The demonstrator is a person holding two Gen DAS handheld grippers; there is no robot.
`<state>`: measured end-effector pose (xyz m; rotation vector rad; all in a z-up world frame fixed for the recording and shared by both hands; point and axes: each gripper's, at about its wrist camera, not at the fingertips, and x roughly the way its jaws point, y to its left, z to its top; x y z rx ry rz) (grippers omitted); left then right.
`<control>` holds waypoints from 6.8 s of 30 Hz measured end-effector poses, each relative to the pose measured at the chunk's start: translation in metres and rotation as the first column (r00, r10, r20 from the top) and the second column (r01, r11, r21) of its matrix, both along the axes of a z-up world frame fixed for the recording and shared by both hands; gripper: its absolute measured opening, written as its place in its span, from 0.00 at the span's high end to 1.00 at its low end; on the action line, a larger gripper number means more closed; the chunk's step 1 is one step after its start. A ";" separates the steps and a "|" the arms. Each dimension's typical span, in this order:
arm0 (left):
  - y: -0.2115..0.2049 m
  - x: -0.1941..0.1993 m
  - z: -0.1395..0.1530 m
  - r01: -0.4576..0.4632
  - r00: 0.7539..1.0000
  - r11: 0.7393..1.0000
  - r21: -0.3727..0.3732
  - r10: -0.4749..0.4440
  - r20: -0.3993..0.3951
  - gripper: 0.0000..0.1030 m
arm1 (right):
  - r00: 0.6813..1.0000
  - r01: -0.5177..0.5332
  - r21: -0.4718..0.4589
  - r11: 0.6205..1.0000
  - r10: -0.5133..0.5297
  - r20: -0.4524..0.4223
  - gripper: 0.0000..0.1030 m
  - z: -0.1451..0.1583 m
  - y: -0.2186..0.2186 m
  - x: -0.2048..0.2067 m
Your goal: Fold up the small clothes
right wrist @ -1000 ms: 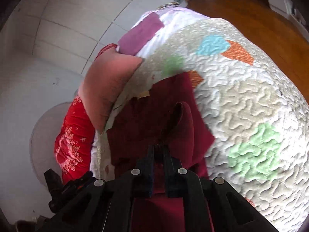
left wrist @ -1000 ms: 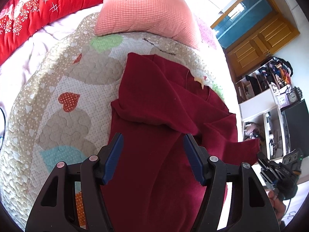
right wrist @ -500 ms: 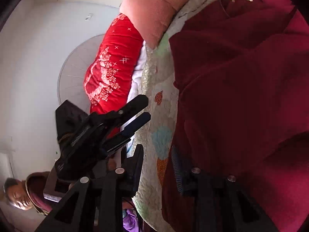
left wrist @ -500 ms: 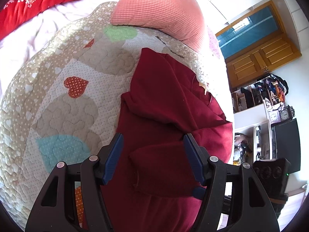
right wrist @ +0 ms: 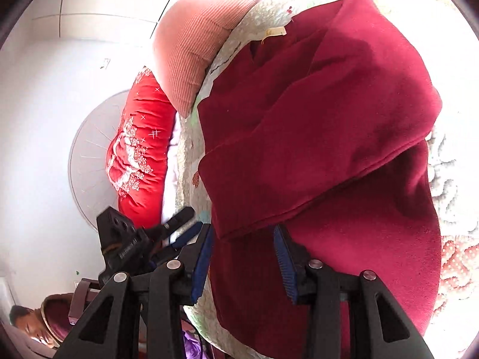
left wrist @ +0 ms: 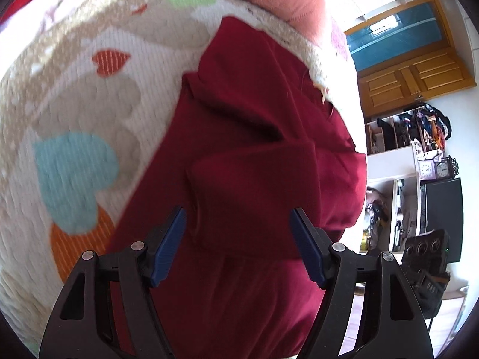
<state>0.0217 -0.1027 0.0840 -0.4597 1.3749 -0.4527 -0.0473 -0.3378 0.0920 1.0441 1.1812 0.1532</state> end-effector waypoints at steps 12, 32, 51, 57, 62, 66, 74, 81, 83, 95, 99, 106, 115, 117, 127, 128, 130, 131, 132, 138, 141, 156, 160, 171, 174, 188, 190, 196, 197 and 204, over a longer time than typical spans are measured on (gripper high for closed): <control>0.002 -0.017 -0.014 -0.162 0.983 0.987 -0.024 0.159 -0.086 0.31 | 0.999 0.041 0.008 0.999 -0.041 -0.001 0.61 0.002 -0.029 -0.015; 0.014 -0.028 -0.032 -0.277 0.949 0.960 -0.046 0.266 -0.167 0.34 | 0.986 0.165 0.019 0.986 -0.165 -0.031 0.61 -0.001 -0.062 -0.018; 0.001 0.023 0.027 -0.154 0.985 0.983 -0.102 0.161 0.057 0.94 | 0.953 0.298 -0.115 0.948 -0.302 -0.019 0.61 0.003 -0.109 -0.008; 0.002 0.030 0.037 -0.161 0.982 0.983 -0.084 0.168 0.087 0.95 | 0.961 0.265 -0.261 0.928 -0.275 -0.005 0.61 0.014 -0.121 0.012; 0.000 0.052 0.068 -0.126 0.973 0.987 -0.102 0.143 0.181 0.95 | 0.971 0.199 -0.479 0.855 -0.238 -0.021 0.48 0.010 -0.146 0.048; -0.023 0.072 0.091 -0.066 0.962 0.992 -0.105 0.091 0.258 0.95 | 0.986 0.065 -0.525 0.849 -0.135 -0.097 0.51 -0.018 -0.150 0.086; -0.040 0.095 0.140 0.020 0.896 0.992 -0.122 0.036 0.442 0.95 | 0.993 0.095 -0.662 0.744 -0.120 0.007 0.92 0.016 -0.157 0.080; -0.024 0.103 0.011 -0.052 0.971 0.993 0.106 0.025 0.240 0.95 | 0.961 0.186 -0.614 0.767 -0.271 -0.048 0.94 -0.012 -0.184 0.065; -0.010 0.102 -0.021 -0.089 0.983 0.988 0.129 0.067 0.169 0.95 | 0.967 0.213 -0.577 0.789 -0.256 0.006 0.94 0.002 -0.183 0.058; -0.011 0.103 -0.019 -0.056 0.988 0.984 0.171 0.030 0.152 0.94 | 0.968 -0.209 -0.636 0.743 0.064 -0.243 0.92 -0.048 -0.107 0.060; -0.009 0.097 -0.012 -0.047 0.988 0.982 0.181 0.019 0.153 0.76 | 0.983 -0.068 -0.579 0.812 -0.046 -0.180 0.92 -0.029 -0.129 0.047; -0.001 0.071 -0.002 -0.010 0.986 0.972 0.236 -0.029 0.164 0.59 | 0.970 -0.234 -0.589 0.773 0.143 -0.197 0.89 -0.029 -0.076 0.036; 0.008 0.029 -0.001 0.027 0.989 0.955 0.295 -0.068 0.128 0.57 | 0.974 -0.121 -0.452 0.884 0.017 -0.227 0.82 -0.025 -0.087 0.002; 0.010 0.021 0.001 0.035 0.989 0.951 0.306 -0.076 0.124 0.57 | 0.977 -0.115 -0.413 0.903 0.027 -0.212 0.73 -0.019 -0.079 -0.014; 0.020 -0.009 0.004 0.060 0.988 0.939 0.340 -0.104 0.113 0.57 | 0.982 -0.054 -0.407 0.912 -0.025 -0.188 0.55 -0.038 -0.058 -0.028; 0.021 -0.011 0.003 0.060 0.988 0.938 0.342 -0.104 0.111 0.57 | 0.981 -0.073 -0.396 0.916 -0.006 -0.195 0.55 -0.045 -0.055 -0.024; 0.026 -0.017 0.001 0.057 0.990 0.936 0.348 -0.098 0.100 0.57 | 0.972 -0.119 -0.420 0.900 0.018 -0.236 0.66 -0.053 -0.051 -0.017; 0.030 -0.020 0.000 0.053 0.992 0.936 0.349 -0.091 0.093 0.57 | 0.972 -0.111 -0.436 0.893 0.006 -0.234 0.73 -0.051 -0.051 -0.016; 0.033 -0.023 0.000 0.049 0.992 0.937 0.347 -0.084 0.089 0.57 | 0.977 -0.086 -0.429 0.899 -0.008 -0.212 0.86 -0.046 -0.051 -0.019; 0.065 -0.042 0.000 -0.006 0.998 0.945 0.326 -0.014 0.059 0.57 | 0.970 -0.127 -0.526 0.841 -0.004 -0.242 0.96 -0.034 -0.049 -0.036; 0.080 -0.054 -0.006 -0.019 0.999 0.944 0.331 0.007 0.038 0.57 | 0.963 -0.095 -0.484 0.870 -0.043 -0.266 0.96 -0.044 -0.059 -0.038; 0.123 -0.121 -0.021 0.050 0.999 0.966 0.252 -0.043 -0.034 0.45 | 0.957 0.014 -0.209 0.978 -0.074 -0.282 0.56 -0.029 -0.050 -0.168; 0.121 -0.130 -0.030 0.084 0.995 0.966 0.245 -0.071 -0.065 0.45 | 0.958 0.015 -0.164 0.986 -0.061 -0.281 0.56 -0.040 -0.044 -0.180; 0.105 -0.139 -0.037 0.090 0.995 0.970 0.226 -0.077 -0.065 0.45 | 0.968 -0.047 -0.069 0.996 0.028 -0.249 0.55 -0.054 -0.031 -0.173; 0.097 -0.139 -0.041 0.095 0.995 0.965 0.243 -0.082 -0.062 0.41 | 0.968 -0.057 -0.064 0.996 0.039 -0.246 0.55 -0.057 -0.024 -0.167; 0.071 -0.133 -0.045 0.091 0.995 0.950 0.298 -0.079 -0.053 0.39 | 0.956 -0.118 -0.063 0.991 0.097 -0.278 0.71 -0.064 -0.017 -0.157; 0.070 -0.133 -0.044 0.090 0.996 0.948 0.304 -0.077 -0.053 0.41 | 0.953 -0.131 -0.050 0.990 0.111 -0.283 0.80 -0.064 -0.018 -0.156; 0.065 -0.129 -0.040 0.120 0.992 0.940 0.319 -0.102 -0.072 0.93 | 0.956 -0.153 0.006 0.988 0.149 -0.253 0.88 -0.056 -0.017 -0.147; 0.064 -0.127 -0.036 0.121 0.992 0.945 0.303 -0.102 -0.078 0.94 | 0.960 -0.150 0.025 0.988 0.151 -0.237 0.88 -0.052 -0.017 -0.144; 0.060 -0.083 0.024 0.097 0.995 0.988 0.123 -0.098 0.004 0.94 | 0.995 -0.068 0.092 0.993 0.075 -0.070 0.89 -0.012 -0.044 -0.103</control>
